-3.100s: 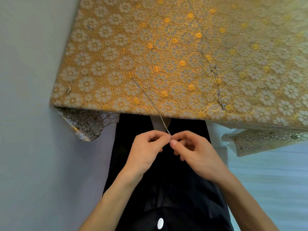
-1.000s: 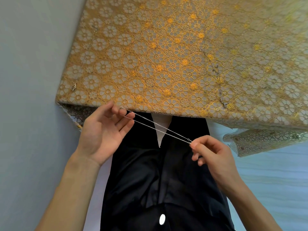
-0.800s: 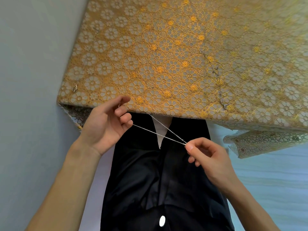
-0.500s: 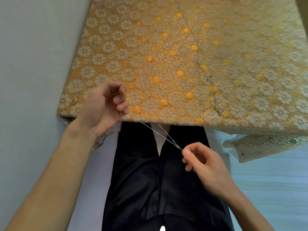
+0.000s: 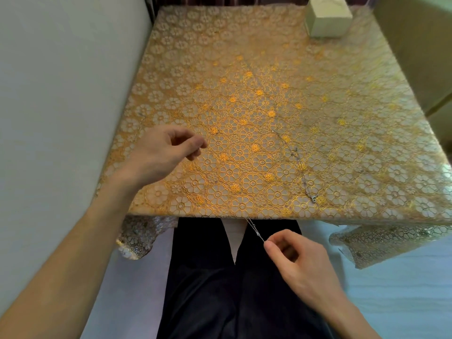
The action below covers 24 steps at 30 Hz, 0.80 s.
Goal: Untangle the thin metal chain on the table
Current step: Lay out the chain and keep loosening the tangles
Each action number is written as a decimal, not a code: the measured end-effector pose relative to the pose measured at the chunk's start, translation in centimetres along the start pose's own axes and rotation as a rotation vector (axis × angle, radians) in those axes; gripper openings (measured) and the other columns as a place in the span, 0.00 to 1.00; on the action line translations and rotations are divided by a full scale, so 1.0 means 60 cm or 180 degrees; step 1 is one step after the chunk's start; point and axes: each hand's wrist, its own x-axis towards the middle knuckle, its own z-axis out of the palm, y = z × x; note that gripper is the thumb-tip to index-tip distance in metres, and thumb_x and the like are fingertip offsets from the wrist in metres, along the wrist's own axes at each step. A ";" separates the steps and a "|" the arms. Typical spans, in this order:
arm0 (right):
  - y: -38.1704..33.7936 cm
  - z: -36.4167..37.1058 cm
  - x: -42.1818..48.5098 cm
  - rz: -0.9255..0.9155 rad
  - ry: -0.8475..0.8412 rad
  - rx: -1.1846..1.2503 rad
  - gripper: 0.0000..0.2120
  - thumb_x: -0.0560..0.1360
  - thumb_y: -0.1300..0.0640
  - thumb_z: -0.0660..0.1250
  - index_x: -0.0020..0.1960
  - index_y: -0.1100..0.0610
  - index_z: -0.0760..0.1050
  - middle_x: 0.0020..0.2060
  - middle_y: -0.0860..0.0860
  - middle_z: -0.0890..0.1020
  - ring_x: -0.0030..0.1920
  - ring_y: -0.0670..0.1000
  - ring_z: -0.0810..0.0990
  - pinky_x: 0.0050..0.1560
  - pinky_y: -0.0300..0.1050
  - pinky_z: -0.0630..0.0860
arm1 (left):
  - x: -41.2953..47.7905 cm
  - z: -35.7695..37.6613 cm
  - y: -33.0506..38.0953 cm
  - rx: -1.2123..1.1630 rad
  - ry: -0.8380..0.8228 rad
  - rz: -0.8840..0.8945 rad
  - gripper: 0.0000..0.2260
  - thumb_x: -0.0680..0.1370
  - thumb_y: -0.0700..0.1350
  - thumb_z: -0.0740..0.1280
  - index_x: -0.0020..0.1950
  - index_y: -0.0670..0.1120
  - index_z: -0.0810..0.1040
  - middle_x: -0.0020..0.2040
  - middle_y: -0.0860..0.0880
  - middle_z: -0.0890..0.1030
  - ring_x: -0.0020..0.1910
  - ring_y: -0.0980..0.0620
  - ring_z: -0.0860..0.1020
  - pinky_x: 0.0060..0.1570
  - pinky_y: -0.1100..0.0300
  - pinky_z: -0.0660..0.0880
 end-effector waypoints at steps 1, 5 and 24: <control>-0.003 -0.001 0.005 -0.0058 0.0042 -0.0034 0.06 0.76 0.51 0.72 0.40 0.45 0.79 0.35 0.42 0.82 0.36 0.47 0.79 0.36 0.35 0.73 | 0.005 -0.003 0.011 0.0084 0.0109 0.0141 0.08 0.80 0.51 0.68 0.48 0.50 0.85 0.40 0.52 0.85 0.40 0.54 0.83 0.44 0.63 0.79; -0.021 -0.007 0.026 -0.0217 0.0224 -0.0045 0.07 0.75 0.51 0.73 0.39 0.46 0.79 0.34 0.41 0.81 0.35 0.46 0.79 0.35 0.34 0.73 | 0.020 -0.002 0.049 0.0162 0.0679 0.0490 0.06 0.79 0.53 0.69 0.48 0.55 0.84 0.41 0.56 0.84 0.36 0.59 0.81 0.38 0.68 0.77; -0.238 -0.131 0.173 -0.1345 0.0316 0.0036 0.13 0.72 0.40 0.72 0.54 0.42 0.81 0.42 0.35 0.83 0.39 0.43 0.83 0.38 0.36 0.79 | 0.024 -0.026 0.157 0.0369 -0.0212 0.1035 0.12 0.70 0.62 0.70 0.47 0.58 0.85 0.42 0.61 0.84 0.41 0.63 0.81 0.39 0.68 0.77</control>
